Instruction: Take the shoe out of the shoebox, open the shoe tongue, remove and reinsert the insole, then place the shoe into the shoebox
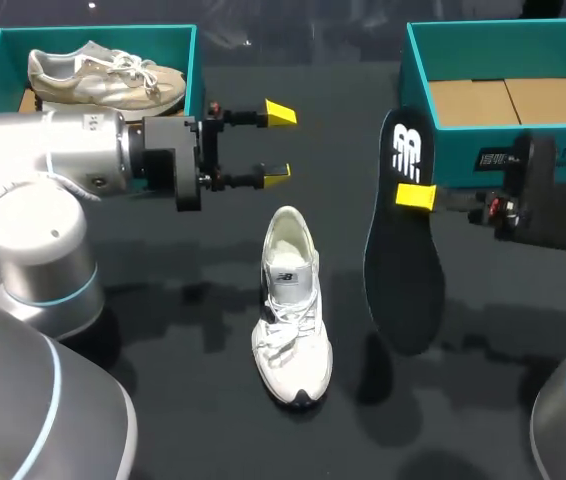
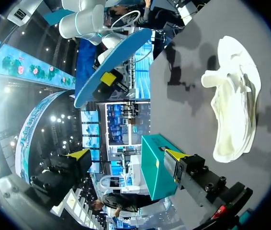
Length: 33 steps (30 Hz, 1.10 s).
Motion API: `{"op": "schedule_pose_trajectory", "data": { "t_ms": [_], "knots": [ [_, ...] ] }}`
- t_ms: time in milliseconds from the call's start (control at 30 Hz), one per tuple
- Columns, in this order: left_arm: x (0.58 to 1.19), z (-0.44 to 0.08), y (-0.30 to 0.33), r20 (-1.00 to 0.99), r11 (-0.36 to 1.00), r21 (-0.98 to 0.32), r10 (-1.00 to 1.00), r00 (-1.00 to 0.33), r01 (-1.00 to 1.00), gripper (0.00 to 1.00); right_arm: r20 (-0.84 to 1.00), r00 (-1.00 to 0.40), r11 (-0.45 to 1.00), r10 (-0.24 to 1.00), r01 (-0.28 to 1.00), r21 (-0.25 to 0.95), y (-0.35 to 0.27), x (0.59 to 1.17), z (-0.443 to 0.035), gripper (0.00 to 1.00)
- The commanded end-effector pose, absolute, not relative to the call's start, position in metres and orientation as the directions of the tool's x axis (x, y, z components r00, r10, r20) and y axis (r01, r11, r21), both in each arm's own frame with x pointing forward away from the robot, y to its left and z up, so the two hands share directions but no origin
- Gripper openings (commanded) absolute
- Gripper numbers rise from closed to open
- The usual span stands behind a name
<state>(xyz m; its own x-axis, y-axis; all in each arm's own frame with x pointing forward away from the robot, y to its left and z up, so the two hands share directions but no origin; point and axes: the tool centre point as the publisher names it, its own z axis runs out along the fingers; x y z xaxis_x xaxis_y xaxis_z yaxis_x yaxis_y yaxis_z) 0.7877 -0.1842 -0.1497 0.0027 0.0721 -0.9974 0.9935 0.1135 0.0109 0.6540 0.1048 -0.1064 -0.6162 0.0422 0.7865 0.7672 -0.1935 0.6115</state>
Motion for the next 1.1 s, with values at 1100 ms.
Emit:
{"op": "schedule_pose_trajectory", "data": {
  "t_ms": [1100],
  "knots": [
    [0.773,-0.145,-0.188,-0.996,0.067,-0.046,0.079,-0.051,0.997,1.0,0.935,-0.348,-0.144,-0.072,0.931,0.335,0.106,0.768,-0.119,0.0]
  ]
}}
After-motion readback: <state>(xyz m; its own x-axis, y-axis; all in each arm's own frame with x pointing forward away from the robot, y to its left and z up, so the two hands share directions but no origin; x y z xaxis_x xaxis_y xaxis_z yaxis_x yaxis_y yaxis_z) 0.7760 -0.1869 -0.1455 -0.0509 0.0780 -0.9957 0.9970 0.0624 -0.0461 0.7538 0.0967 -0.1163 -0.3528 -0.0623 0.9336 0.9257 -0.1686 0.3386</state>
